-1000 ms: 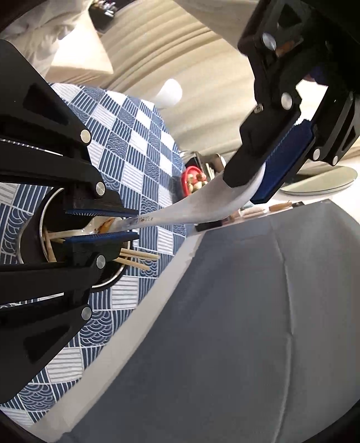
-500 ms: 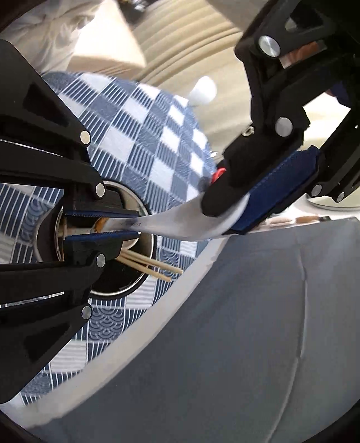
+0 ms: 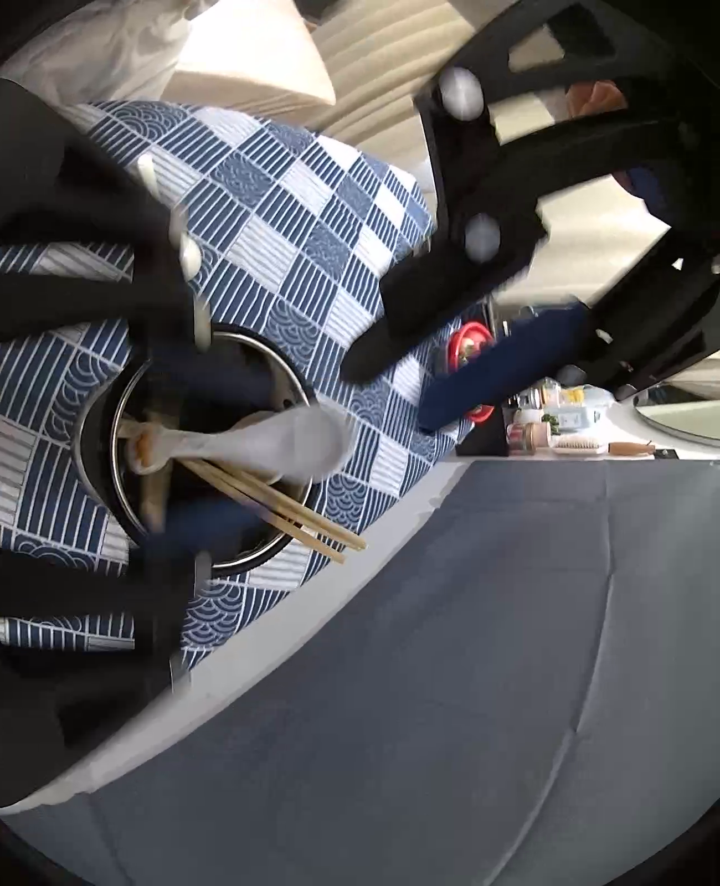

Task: Organize utensils
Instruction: 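Lower the labeled spoon into the black cup and open both tools, then move both open tools down toward the plain white spoon on the cloth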

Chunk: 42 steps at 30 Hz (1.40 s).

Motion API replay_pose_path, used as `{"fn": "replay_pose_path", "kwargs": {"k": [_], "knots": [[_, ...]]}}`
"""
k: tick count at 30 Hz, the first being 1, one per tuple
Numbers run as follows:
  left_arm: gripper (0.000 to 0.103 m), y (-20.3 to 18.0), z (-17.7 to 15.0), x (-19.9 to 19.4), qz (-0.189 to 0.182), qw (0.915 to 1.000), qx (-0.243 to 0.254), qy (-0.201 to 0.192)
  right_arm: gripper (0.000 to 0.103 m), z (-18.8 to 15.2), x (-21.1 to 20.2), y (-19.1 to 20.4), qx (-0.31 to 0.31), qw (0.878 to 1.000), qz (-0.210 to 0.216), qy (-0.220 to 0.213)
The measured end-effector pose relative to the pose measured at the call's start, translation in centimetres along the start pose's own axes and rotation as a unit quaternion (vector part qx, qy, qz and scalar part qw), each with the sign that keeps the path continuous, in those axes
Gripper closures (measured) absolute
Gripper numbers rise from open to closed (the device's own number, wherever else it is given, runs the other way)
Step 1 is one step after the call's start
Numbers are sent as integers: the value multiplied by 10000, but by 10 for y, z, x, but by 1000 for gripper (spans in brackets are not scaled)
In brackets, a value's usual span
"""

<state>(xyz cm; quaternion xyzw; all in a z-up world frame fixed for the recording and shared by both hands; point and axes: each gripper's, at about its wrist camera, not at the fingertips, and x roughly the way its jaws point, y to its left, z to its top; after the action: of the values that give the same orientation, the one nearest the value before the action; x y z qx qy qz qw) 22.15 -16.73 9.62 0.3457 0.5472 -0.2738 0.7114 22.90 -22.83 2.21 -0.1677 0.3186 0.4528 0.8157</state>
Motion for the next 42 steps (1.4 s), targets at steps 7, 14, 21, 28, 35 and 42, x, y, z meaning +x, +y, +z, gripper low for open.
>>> {"fn": "replay_pose_path", "kwargs": {"k": [7, 14, 21, 28, 35, 42], "knots": [[16, 11, -15, -11, 271, 9987, -254, -349, 17, 10, -27, -3, -13, 9985, -489, -262], [11, 12, -29, -13, 529, 9971, -167, -519, 16, 11, -45, -4, -10, 9938, -1090, -216], [9, 16, -53, -1, 294, 9966, -290, -717, 15, -1, -57, 4, 297, 9898, -1391, 93], [7, 20, -82, 18, 56, 9948, -425, -919, 15, -12, -56, 26, 527, 9841, -1642, 421], [6, 17, -112, 41, -148, 9949, -435, -895, 14, -15, -47, 54, 635, 9817, -1662, 672], [6, 16, -141, 63, -421, 9940, -542, -850, 13, -22, -34, 81, 935, 9781, -1661, 831]]}}
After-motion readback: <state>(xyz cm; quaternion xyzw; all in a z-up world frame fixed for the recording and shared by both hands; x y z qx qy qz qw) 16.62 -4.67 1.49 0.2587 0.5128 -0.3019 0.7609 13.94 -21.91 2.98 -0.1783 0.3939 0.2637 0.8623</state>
